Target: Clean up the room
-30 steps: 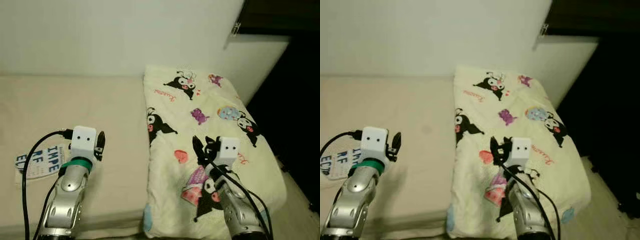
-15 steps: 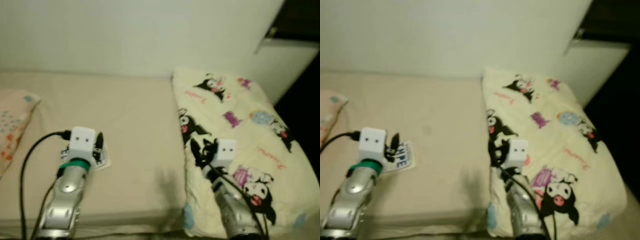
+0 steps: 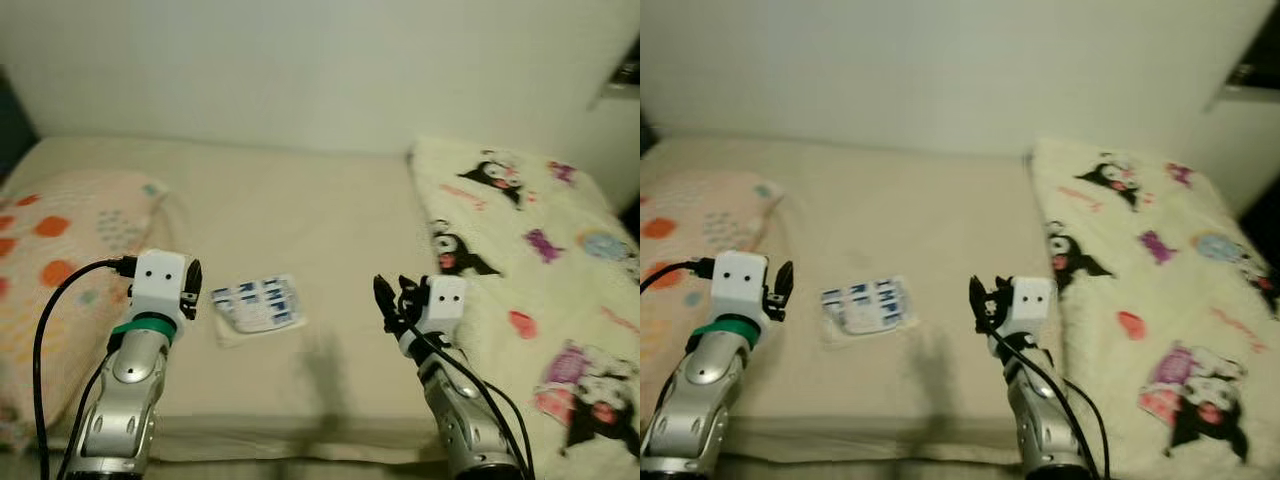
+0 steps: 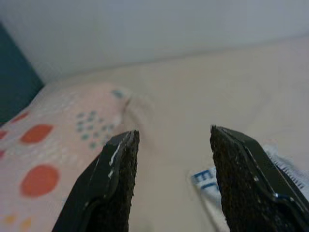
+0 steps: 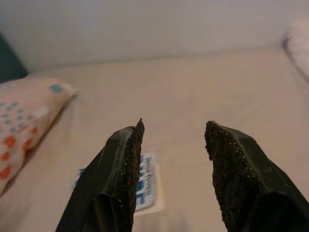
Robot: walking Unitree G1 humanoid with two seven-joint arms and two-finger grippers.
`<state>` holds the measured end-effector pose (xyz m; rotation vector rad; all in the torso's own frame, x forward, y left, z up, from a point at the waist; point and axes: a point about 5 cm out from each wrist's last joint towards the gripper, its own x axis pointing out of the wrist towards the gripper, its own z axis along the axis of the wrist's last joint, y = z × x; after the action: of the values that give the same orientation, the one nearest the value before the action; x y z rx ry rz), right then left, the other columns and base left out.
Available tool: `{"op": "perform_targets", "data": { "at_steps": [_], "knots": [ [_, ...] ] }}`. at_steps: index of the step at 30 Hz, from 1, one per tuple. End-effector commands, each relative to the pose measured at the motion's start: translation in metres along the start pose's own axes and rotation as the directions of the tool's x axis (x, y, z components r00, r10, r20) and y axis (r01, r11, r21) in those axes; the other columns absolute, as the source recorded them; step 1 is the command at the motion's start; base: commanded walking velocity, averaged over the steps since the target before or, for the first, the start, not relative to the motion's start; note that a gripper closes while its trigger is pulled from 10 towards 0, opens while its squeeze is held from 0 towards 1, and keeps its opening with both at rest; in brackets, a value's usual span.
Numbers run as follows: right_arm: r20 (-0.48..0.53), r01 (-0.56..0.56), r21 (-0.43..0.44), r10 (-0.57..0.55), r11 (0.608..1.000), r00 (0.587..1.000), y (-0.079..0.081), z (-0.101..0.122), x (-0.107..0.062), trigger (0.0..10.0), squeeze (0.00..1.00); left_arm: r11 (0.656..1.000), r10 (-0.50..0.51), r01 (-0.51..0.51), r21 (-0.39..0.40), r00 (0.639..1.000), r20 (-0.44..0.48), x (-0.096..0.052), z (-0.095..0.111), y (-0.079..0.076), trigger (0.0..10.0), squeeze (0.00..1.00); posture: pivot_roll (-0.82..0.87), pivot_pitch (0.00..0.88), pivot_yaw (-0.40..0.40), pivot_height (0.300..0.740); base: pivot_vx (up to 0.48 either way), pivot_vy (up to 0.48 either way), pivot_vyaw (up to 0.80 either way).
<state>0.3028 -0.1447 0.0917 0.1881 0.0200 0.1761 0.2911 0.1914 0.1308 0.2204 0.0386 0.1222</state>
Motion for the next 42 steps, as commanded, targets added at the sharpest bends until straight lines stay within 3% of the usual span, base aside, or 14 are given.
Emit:
{"op": "perform_targets", "data": {
  "at_steps": [1,9,23,33,38,40,42],
  "knots": [
    [-0.006,0.008,-0.006,-0.008,1.0,1.0,-0.002,-0.002,-0.001,10.0,0.0,1.0,-0.006,0.006,0.005,1.0,-0.01,-0.001,-0.002,-0.001,10.0,0.0,0.11,0.0,-0.004,0.74,0.0,0.345,0.0],
    [-0.005,0.004,-0.008,-0.004,1.0,1.0,-0.001,-0.001,0.0,10.0,0.0,1.0,0.002,-0.001,0.022,1.0,-0.004,-0.001,-0.002,0.0,10.0,0.0,0.11,0.0,-0.003,0.74,0.0,0.262,0.0],
    [-0.001,0.002,-0.009,-0.002,1.0,1.0,0.0,-0.001,0.0,10.0,0.0,0.999,-0.008,0.008,0.052,1.0,-0.001,0.002,-0.003,-0.001,10.0,0.0,0.11,0.0,0.001,0.74,0.052,-0.402,0.0],
    [0.005,-0.003,-0.003,0.003,1.0,1.0,0.002,-0.001,0.0,10.0,0.0,0.999,-0.018,0.018,0.048,1.0,0.007,0.002,-0.002,-0.001,10.0,0.0,0.11,0.0,0.005,0.74,0.0,0.0,0.0],
    [0.022,-0.016,0.007,0.016,1.0,1.0,0.005,0.001,-0.001,10.0,0.0,0.993,-0.098,0.097,0.061,0.995,0.011,0.001,-0.005,-0.007,10.0,0.0,0.11,0.0,0.005,0.74,0.0,0.0,0.0],
    [0.022,-0.014,0.013,0.014,1.0,1.0,0.005,0.001,-0.001,10.0,0.0,0.971,-0.226,0.226,0.085,0.974,-0.005,-0.001,-0.009,-0.017,10.0,0.0,0.11,0.0,-0.004,0.74,0.0,0.0,0.0],
    [0.024,-0.013,0.017,0.012,1.0,1.0,0.006,0.001,-0.001,10.0,0.0,0.955,-0.282,0.282,0.095,0.959,-0.013,-0.002,-0.011,-0.021,10.0,0.0,0.11,0.0,-0.004,0.74,0.0,0.0,0.0]
  ]
}}
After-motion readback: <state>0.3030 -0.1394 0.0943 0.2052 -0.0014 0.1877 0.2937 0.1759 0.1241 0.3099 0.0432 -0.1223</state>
